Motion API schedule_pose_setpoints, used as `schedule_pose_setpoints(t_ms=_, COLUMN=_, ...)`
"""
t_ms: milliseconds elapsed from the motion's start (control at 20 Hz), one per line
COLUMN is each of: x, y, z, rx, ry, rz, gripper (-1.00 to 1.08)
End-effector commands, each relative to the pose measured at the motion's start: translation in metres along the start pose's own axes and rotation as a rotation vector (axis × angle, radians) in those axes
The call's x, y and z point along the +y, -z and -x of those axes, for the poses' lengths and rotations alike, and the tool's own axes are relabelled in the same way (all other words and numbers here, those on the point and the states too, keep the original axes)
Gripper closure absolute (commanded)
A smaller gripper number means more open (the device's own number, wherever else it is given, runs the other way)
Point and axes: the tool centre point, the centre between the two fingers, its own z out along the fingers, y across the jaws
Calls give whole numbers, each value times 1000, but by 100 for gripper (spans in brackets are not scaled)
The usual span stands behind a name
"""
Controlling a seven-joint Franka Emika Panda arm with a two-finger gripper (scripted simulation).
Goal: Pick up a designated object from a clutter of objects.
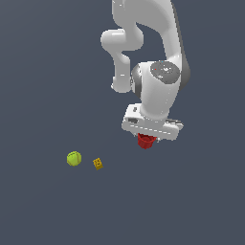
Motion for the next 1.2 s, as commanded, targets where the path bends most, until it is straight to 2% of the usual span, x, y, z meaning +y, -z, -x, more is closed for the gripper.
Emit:
schedule_pose_setpoints(t_ms=0, x=24, y=23, z=1, rx=2, ry=0, rz=-2, gripper=108)
schedule_pose_setpoints(t_ms=1150, x=241, y=226, z=6, rx=1, ry=-1, rz=-4, gripper=108)
